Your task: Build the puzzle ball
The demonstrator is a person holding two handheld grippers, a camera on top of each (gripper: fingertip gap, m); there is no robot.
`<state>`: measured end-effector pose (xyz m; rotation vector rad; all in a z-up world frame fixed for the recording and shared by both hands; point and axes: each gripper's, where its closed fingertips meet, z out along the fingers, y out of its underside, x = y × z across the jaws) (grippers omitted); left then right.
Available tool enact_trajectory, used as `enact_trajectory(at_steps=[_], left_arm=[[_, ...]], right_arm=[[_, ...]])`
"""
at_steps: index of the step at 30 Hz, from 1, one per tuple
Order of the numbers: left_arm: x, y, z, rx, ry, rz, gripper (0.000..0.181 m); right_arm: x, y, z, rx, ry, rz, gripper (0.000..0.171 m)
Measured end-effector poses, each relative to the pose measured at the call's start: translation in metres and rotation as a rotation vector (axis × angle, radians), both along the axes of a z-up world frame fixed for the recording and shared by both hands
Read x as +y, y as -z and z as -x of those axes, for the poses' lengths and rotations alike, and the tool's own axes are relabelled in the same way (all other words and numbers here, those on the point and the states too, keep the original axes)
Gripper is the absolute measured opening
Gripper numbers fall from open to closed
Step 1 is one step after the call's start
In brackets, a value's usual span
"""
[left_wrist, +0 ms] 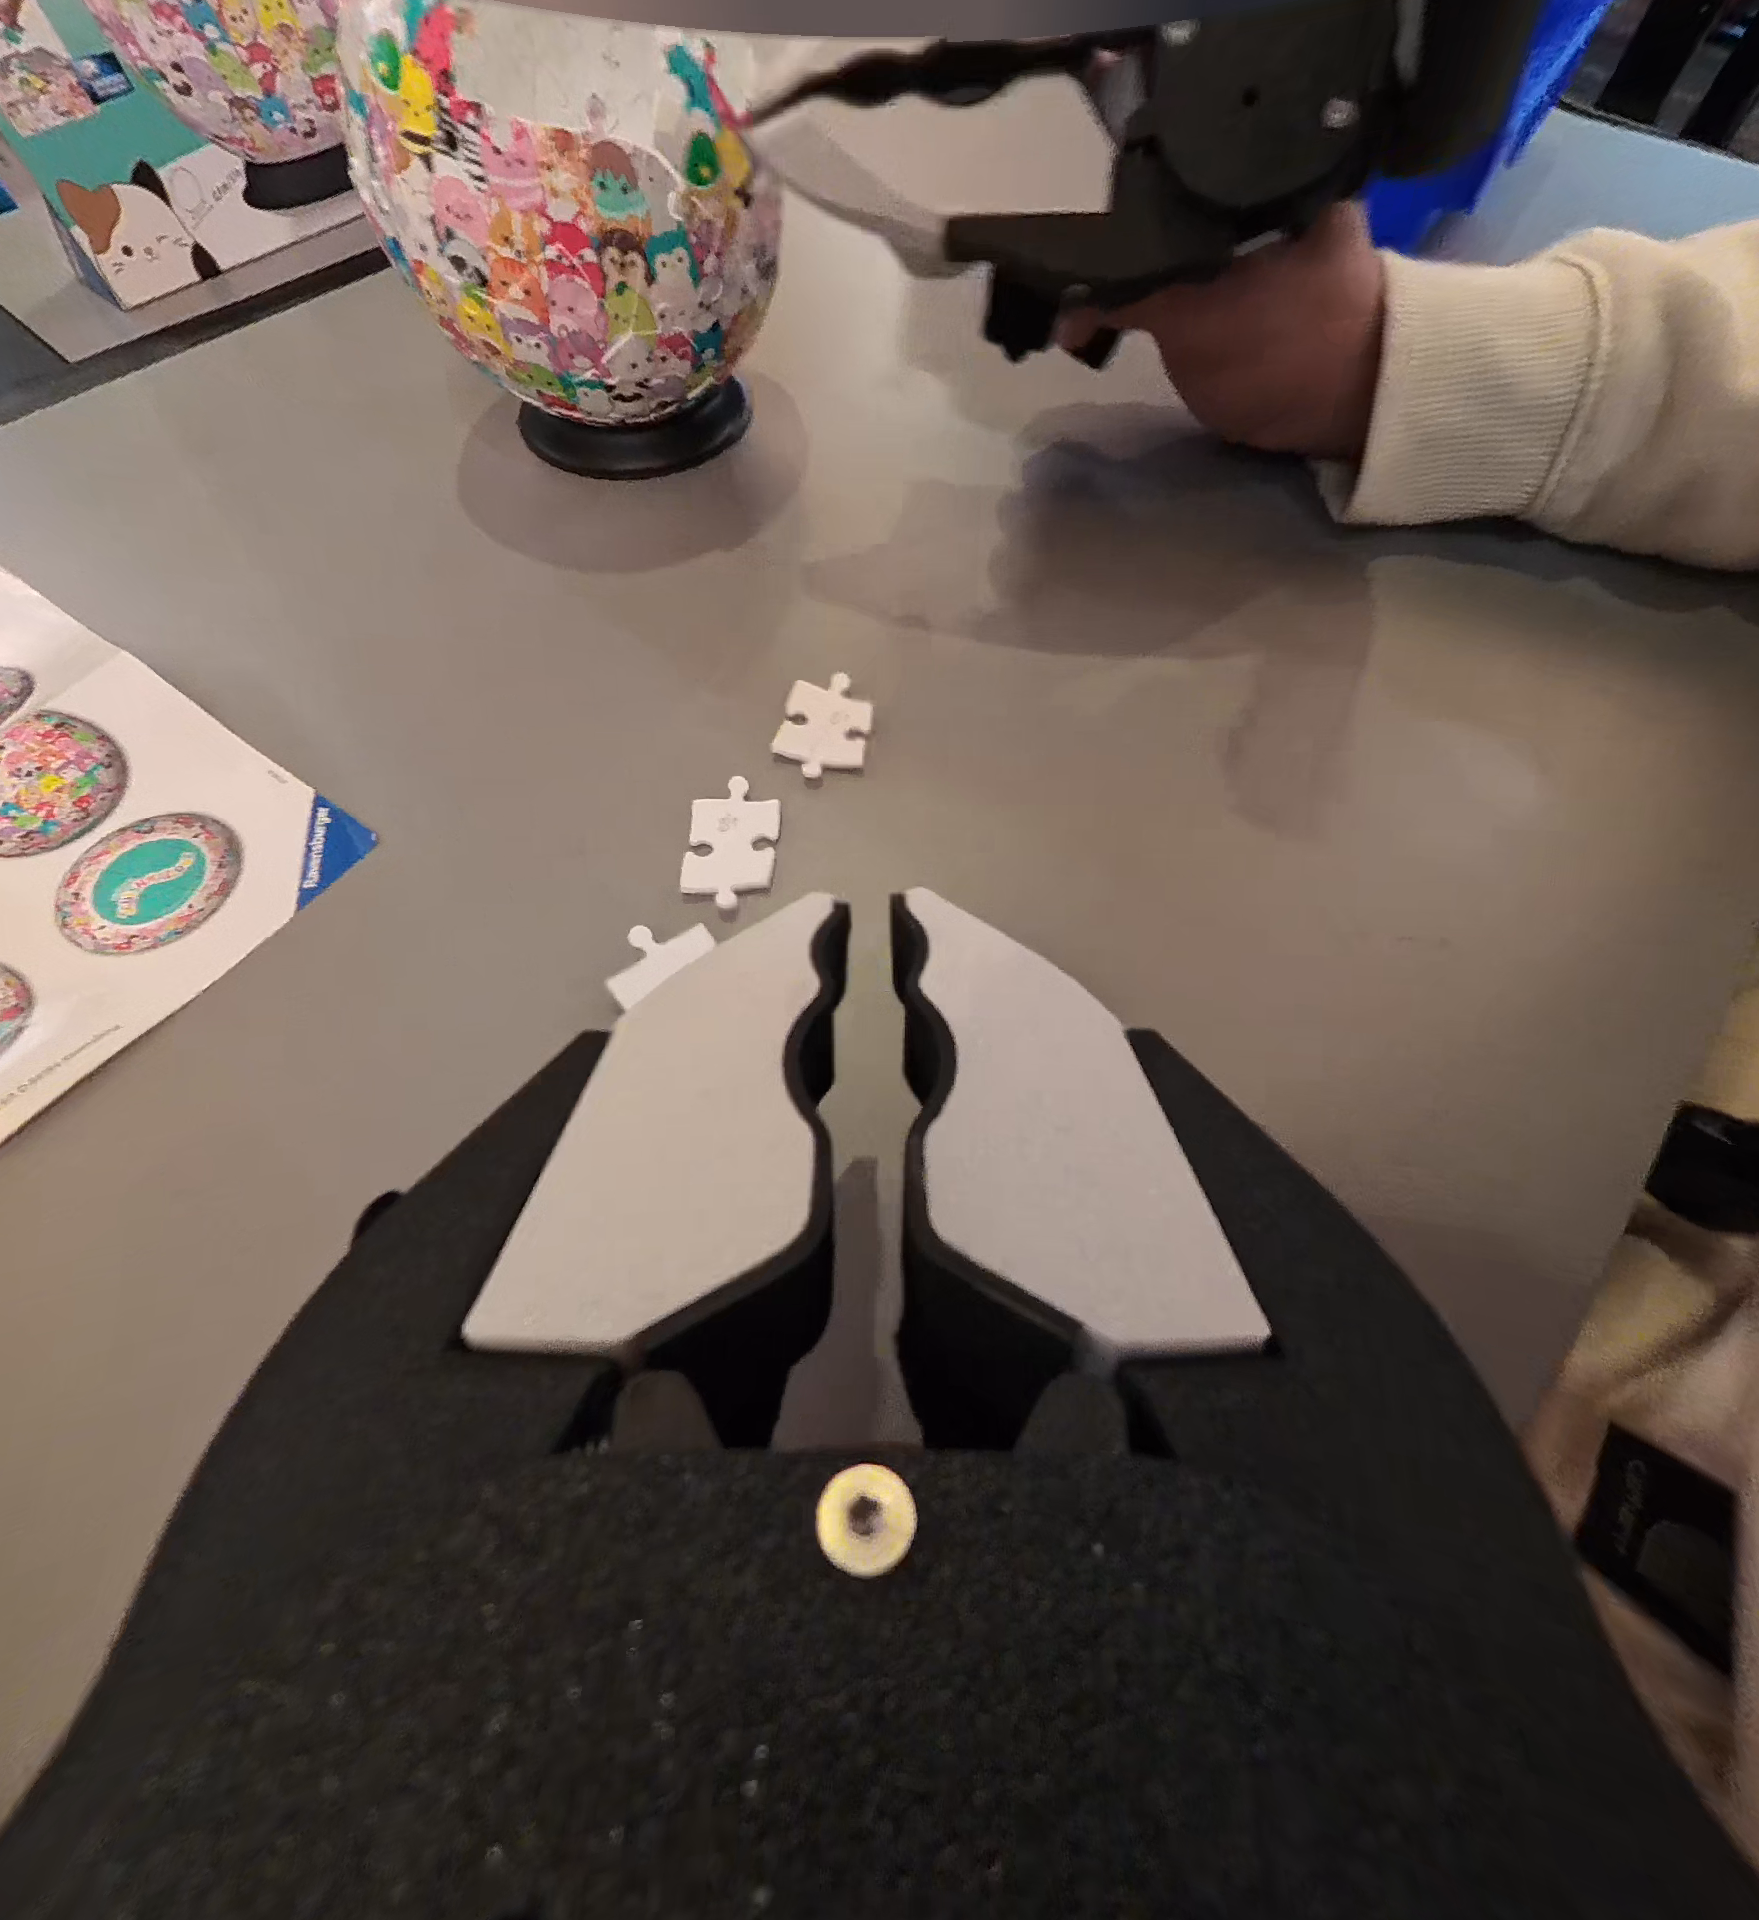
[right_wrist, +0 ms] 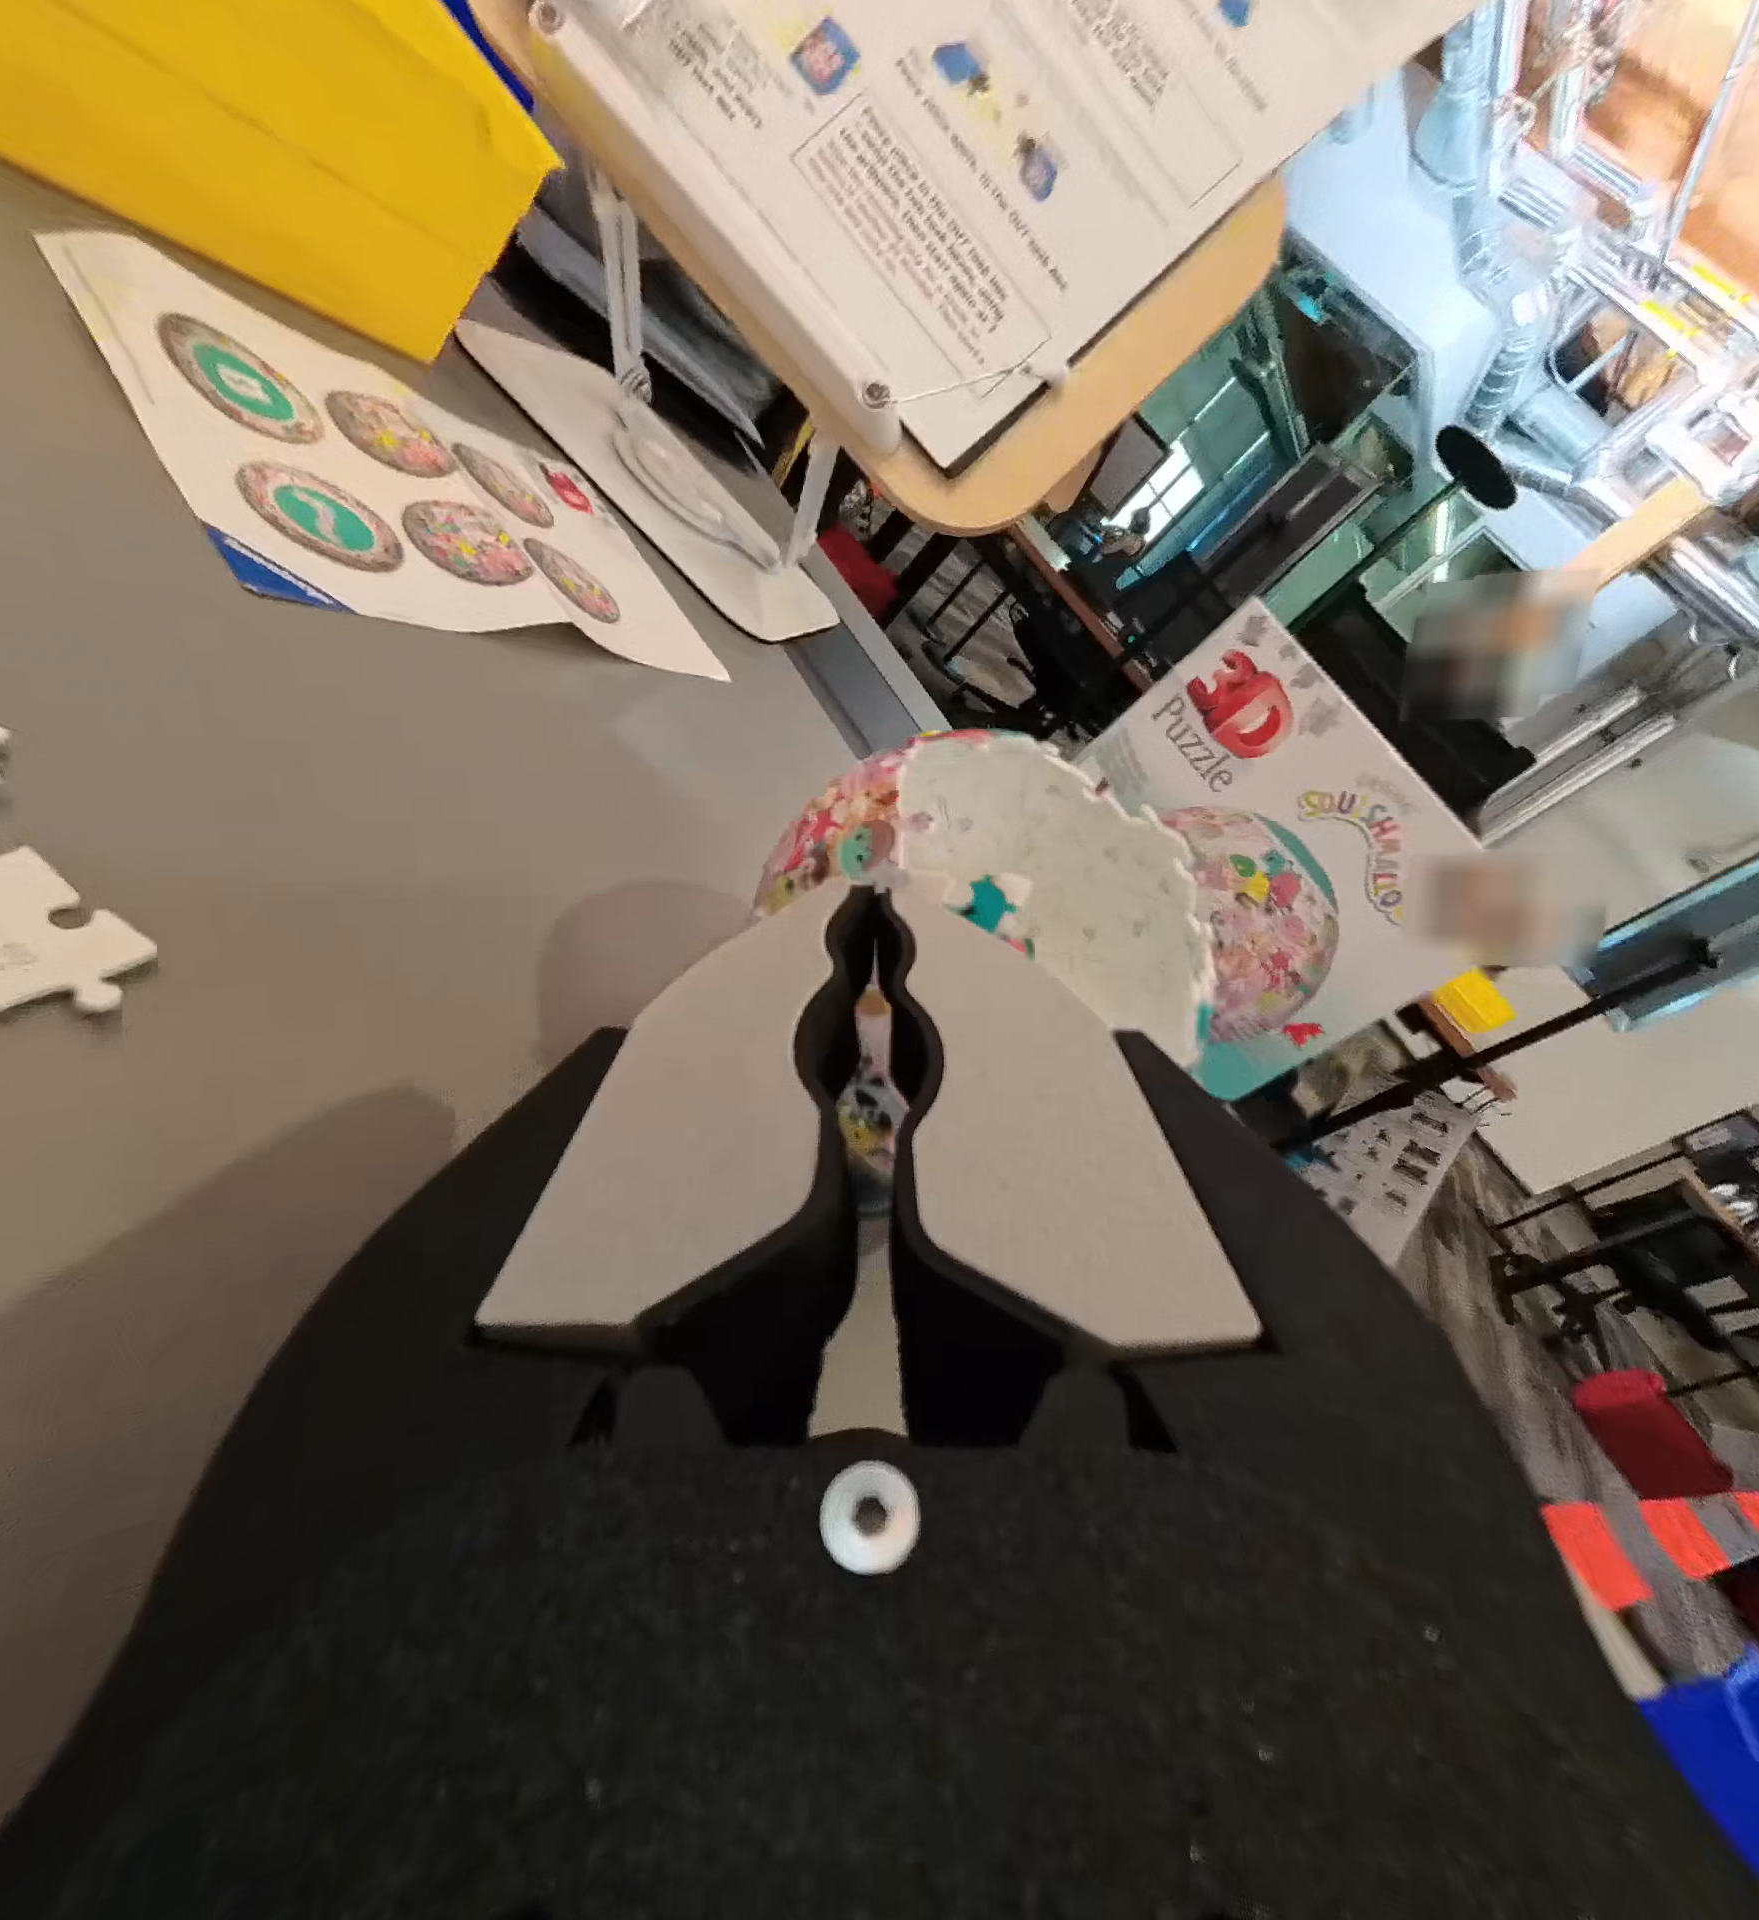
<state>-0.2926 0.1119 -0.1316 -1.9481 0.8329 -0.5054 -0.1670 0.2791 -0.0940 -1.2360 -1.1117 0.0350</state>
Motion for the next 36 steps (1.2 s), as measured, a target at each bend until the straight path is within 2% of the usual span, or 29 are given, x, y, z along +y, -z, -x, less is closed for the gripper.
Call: enact_trajectory(at_steps=[1,3,4,5,7,9,11,13,18,25,34,36], left_arm=[[0.007,-0.001,-0.002,-0.023,-0.015,0.007,0.011],[0.025,-0.001,-0.011,-0.052,-0.031,0.067,0.033],[0.038,0.005,-0.016,-0.033,-0.039,0.121,0.048],[0.05,0.011,-0.024,-0.01,-0.022,0.17,0.066],[0.075,0.023,-0.046,0.007,0.038,0.234,0.083],[0.102,0.035,-0.067,0.02,0.075,0.275,0.103],[0.141,0.044,-0.073,0.071,0.055,0.212,0.098],[0.172,0.051,-0.078,0.118,0.049,0.191,0.095],[0.199,0.043,-0.099,0.072,0.154,0.235,0.096],[0.203,0.052,-0.114,0.101,0.219,0.279,0.097],[0.181,0.053,-0.124,0.099,0.28,0.29,0.098],[0.172,0.053,-0.129,0.096,0.303,0.292,0.091]], right_arm=[[-0.003,0.001,-0.008,0.026,-0.005,0.041,0.0],[-0.002,0.023,-0.03,-0.039,0.023,0.246,0.0],[-0.003,0.041,-0.044,-0.125,0.033,0.373,0.005],[-0.001,0.053,-0.06,-0.178,0.055,0.463,0.019],[-0.001,0.071,-0.073,-0.158,-0.006,0.655,0.03],[0.013,0.085,-0.074,-0.081,-0.02,0.834,0.086],[0.022,0.09,-0.068,-0.069,-0.086,0.954,0.09],[0.03,0.084,-0.058,-0.044,-0.171,0.994,0.106],[0.038,0.077,-0.032,-0.032,-0.305,1.017,0.108],[0.041,0.094,-0.024,-0.131,-0.261,1.065,0.111],[0.026,0.09,-0.026,-0.097,-0.278,1.088,0.107],[0.02,0.09,-0.026,-0.1,-0.277,1.085,0.104]])
